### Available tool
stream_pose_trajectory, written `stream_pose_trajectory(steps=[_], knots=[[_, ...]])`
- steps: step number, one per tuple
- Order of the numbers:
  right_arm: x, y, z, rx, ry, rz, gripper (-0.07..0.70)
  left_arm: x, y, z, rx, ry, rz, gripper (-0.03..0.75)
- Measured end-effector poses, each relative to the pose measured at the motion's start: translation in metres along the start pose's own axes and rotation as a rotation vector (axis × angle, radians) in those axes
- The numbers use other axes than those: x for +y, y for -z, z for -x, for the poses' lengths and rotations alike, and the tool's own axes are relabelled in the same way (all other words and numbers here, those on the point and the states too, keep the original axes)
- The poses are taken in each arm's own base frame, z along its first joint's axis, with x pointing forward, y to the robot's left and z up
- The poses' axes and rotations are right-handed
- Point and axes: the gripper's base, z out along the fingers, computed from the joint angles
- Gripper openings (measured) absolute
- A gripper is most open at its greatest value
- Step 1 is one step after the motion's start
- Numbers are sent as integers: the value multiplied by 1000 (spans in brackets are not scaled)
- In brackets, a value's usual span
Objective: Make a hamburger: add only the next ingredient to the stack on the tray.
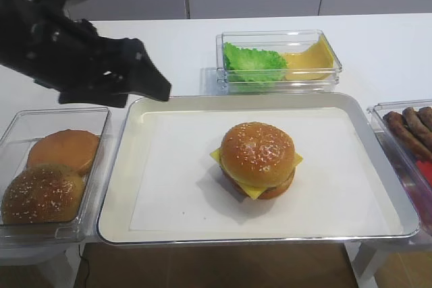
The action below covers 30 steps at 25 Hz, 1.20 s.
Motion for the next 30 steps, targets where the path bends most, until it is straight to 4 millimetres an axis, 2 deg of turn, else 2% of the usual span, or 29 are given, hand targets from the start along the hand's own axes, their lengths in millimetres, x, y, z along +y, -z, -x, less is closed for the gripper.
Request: stream_pose_trajectory(steps=[10,13,17,21,30], knots=[[0,0,0,0,0,0,27,26,78,-27,51,35,437,562],[0,0,0,0,0,0,27,23,99,-36,46,36,511,555],[0,0,0,0,0,0,27,14,120,-50,14,30,524,555],[0,0,0,0,0,0,27,8,136,-74,-37,52,519,554],[0,0,0,0,0,0,27,0,165,-151,-175,83,497,554]])
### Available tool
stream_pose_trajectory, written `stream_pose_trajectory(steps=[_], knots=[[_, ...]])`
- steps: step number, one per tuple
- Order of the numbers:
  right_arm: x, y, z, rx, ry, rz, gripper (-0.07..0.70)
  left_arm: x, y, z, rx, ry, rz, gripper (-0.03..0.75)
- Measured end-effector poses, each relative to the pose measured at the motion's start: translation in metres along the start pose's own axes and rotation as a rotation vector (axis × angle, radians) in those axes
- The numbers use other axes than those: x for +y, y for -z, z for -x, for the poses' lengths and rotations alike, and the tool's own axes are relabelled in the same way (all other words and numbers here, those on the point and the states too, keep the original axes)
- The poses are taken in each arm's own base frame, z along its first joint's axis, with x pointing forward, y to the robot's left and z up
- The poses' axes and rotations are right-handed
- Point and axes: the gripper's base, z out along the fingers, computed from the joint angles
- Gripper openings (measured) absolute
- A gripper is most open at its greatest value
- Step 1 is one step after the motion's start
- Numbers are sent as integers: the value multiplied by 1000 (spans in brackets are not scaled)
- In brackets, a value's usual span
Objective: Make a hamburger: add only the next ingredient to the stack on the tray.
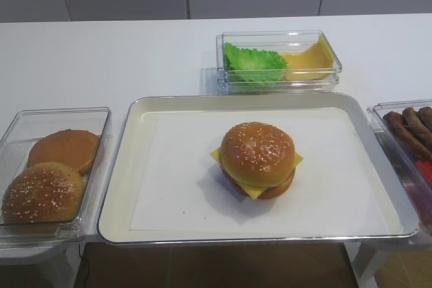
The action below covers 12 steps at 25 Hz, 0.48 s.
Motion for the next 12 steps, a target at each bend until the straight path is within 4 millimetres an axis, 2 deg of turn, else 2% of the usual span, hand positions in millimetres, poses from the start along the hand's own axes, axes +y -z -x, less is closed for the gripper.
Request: stream_pose_trajectory(steps=[6,12], knots=[[0,0,0,0,0,0,27,9,21,-41,-93,1,-21,554],[0,0,0,0,0,0,27,15,36,-60,-208,26,-28,552]])
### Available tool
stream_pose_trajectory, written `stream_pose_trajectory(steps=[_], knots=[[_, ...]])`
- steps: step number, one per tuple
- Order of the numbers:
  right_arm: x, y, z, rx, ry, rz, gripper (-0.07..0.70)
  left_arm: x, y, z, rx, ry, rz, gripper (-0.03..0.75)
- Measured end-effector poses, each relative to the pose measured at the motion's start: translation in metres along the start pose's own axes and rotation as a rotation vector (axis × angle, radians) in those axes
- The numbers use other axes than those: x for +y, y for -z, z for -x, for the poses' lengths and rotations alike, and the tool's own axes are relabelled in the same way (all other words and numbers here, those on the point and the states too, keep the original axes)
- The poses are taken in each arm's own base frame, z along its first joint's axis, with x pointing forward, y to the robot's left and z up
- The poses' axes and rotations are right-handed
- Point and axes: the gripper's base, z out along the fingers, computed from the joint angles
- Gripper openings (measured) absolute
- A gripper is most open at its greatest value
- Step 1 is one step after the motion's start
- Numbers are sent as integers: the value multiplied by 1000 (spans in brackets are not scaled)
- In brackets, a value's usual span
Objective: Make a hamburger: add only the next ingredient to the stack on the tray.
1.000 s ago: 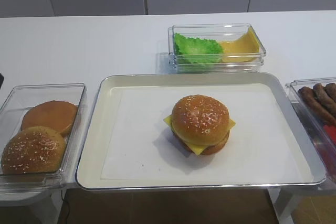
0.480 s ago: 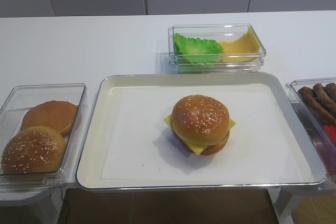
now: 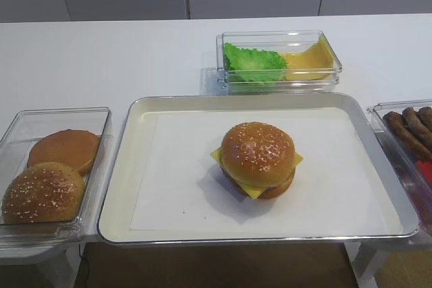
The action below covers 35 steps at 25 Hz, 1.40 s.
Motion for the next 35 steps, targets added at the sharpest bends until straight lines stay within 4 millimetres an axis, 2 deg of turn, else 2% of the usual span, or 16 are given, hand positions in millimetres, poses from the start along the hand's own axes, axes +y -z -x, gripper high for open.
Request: stream_pose_trajectory(steps=[9,14,20,28,35], knots=[[0,0,0,0,0,0,27,9,21,-22,-156,3,0,551],[0,0,0,0,0,0,27,16,25,-29,-201,-7,40,551],[0,0,0,0,0,0,27,19,6,-36,-139,-23,74,551],[0,0,0,0,0,0,27,18,-18,-39,-148,-35,68,518],[0,0,0,0,0,0,27,19,-22,-41,-130,-37,72,512]])
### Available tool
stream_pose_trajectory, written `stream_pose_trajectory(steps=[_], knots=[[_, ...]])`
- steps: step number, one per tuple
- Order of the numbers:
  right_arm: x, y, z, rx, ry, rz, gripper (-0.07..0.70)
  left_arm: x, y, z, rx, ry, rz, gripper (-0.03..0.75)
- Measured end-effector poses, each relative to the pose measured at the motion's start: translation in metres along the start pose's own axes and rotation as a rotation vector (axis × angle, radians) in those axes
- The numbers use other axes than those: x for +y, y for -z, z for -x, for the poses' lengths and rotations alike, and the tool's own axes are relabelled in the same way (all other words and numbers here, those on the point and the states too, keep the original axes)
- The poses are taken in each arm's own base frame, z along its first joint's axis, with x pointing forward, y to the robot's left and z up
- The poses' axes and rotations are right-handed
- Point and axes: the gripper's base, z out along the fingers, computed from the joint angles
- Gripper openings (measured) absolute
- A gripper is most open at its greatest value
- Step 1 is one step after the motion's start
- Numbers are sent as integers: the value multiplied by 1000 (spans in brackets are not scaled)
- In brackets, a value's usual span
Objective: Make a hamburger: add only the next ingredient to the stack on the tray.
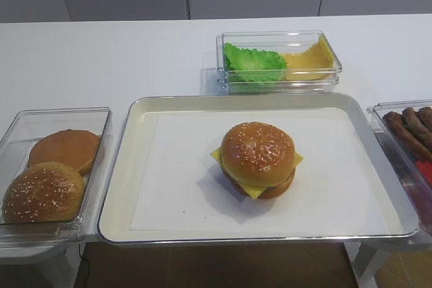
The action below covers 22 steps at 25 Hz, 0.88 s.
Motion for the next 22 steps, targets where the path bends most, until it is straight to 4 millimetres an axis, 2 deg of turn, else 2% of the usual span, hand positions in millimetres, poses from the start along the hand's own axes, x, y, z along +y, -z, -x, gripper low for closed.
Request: stream_pose_trajectory(steps=[22], knots=[[0,0,0,0,0,0,27,1,-3,-5,37,4,18,500]])
